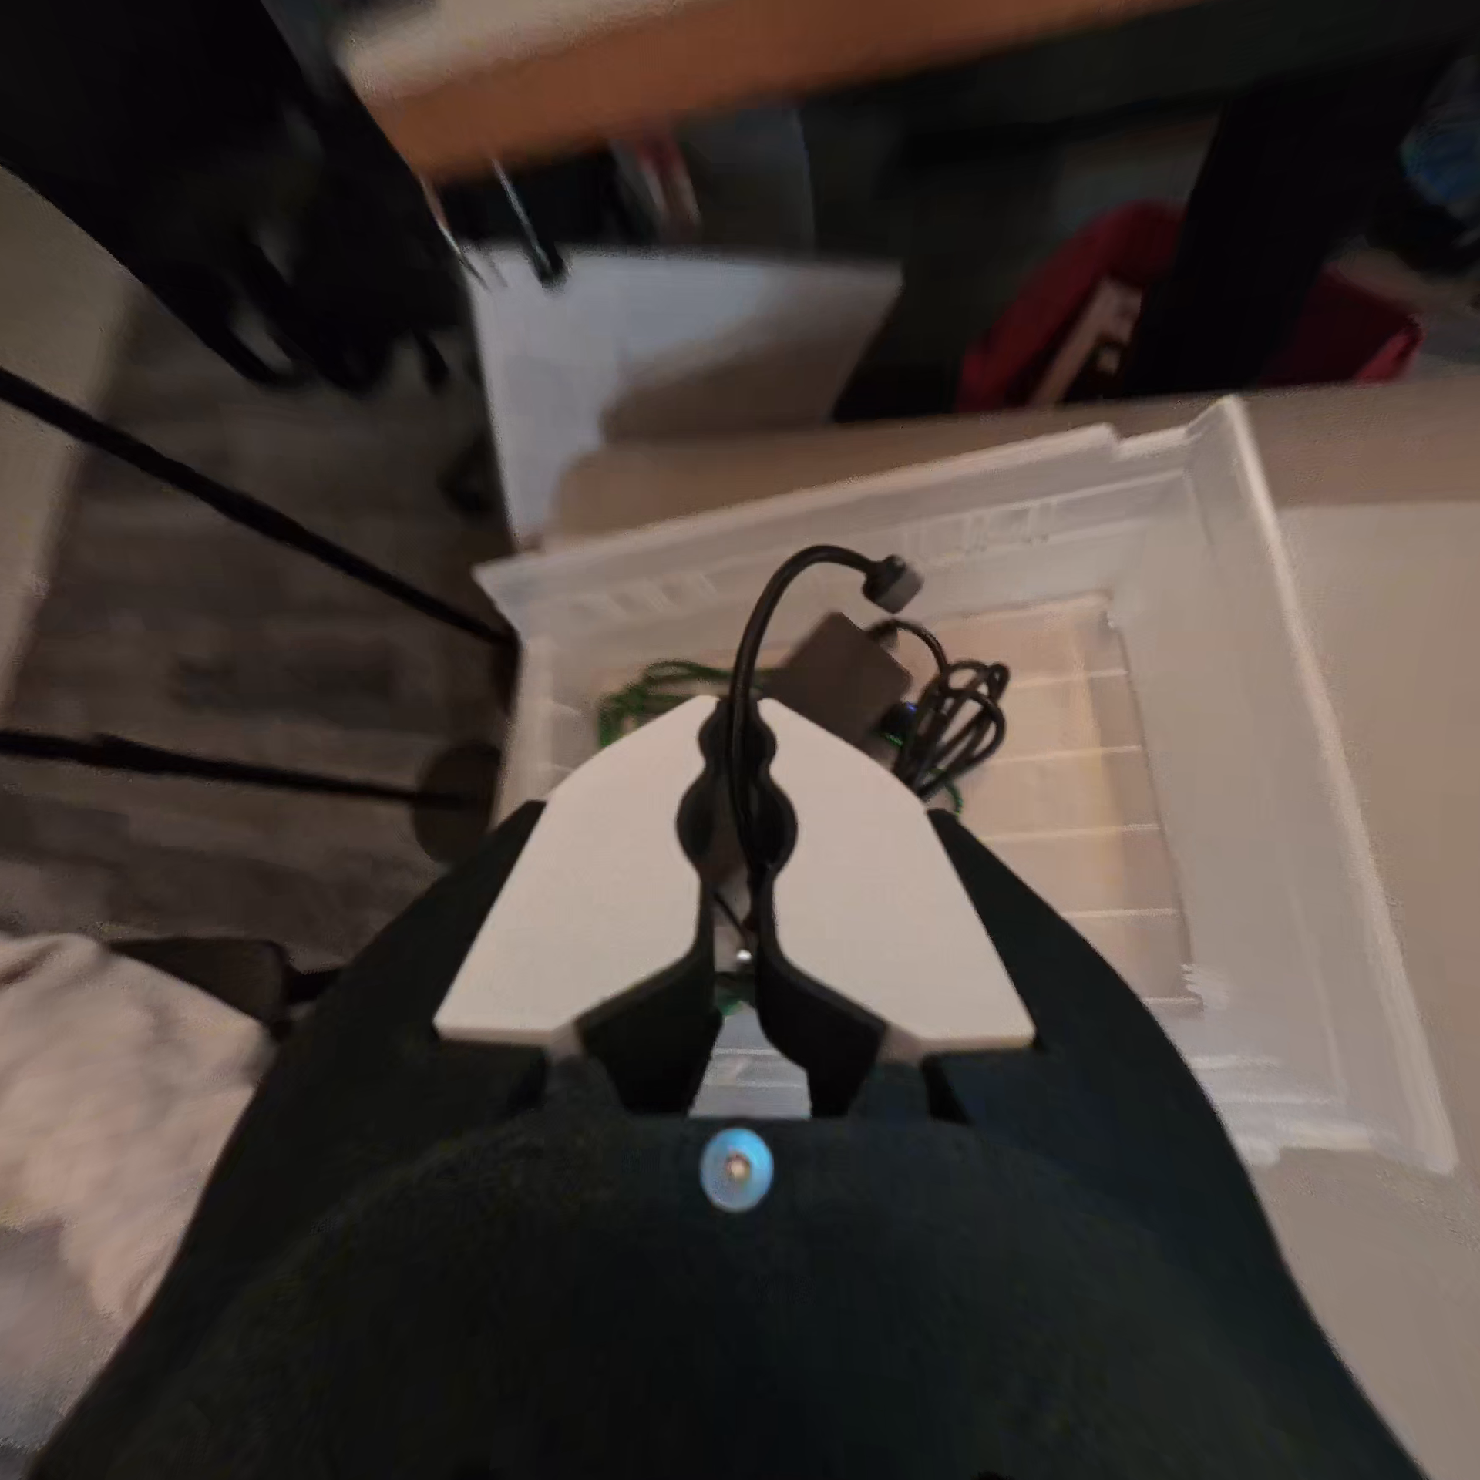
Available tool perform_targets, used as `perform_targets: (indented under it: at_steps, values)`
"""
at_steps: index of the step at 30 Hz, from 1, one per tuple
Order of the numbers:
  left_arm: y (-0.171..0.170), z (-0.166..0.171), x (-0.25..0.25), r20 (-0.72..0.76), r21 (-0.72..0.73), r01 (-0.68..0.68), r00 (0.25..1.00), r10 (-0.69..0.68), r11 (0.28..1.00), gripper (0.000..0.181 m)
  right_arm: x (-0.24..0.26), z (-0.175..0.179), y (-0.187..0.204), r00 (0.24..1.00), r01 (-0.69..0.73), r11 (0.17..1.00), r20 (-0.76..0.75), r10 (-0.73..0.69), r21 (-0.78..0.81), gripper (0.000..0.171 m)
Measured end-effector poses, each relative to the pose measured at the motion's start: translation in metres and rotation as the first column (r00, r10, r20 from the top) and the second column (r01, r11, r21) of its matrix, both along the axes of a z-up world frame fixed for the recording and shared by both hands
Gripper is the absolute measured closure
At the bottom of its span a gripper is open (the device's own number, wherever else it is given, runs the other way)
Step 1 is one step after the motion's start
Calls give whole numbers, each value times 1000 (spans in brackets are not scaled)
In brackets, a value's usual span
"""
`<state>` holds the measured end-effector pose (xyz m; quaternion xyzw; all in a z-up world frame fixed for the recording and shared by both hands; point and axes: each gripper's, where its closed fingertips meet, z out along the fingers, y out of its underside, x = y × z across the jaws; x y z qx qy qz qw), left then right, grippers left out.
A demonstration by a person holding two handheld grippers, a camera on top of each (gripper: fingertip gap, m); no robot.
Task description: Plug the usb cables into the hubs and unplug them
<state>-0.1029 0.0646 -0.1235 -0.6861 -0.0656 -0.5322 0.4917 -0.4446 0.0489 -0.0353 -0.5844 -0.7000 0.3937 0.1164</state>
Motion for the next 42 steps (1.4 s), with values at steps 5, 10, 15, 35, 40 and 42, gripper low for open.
perform_targets:
  at_steps: [5,10,15,35,40,42]
  values:
    - [-1,0,1,3,-3,-2,1000,2,1000,156,69,84,34,948,79,953,-274,-163,-293,167]
    - [-1,0,0,19,-6,-14,1000,14,1000,156,195,117,77,826,191,864,-399,-398,-466,167]
    - [-2,2,1,36,4,-48,998,48,999,157,348,66,108,576,452,721,-445,-685,-525,167]
    - [33,11,25,41,34,27,999,-28,999,157,492,-110,63,253,803,281,-127,-959,-526,146]
    - [37,11,33,53,27,52,997,-54,998,156,510,-100,66,326,892,400,-311,-893,-212,142]
    - [37,12,35,57,27,59,996,-61,998,156,522,-92,71,379,901,431,-399,-835,-46,145]
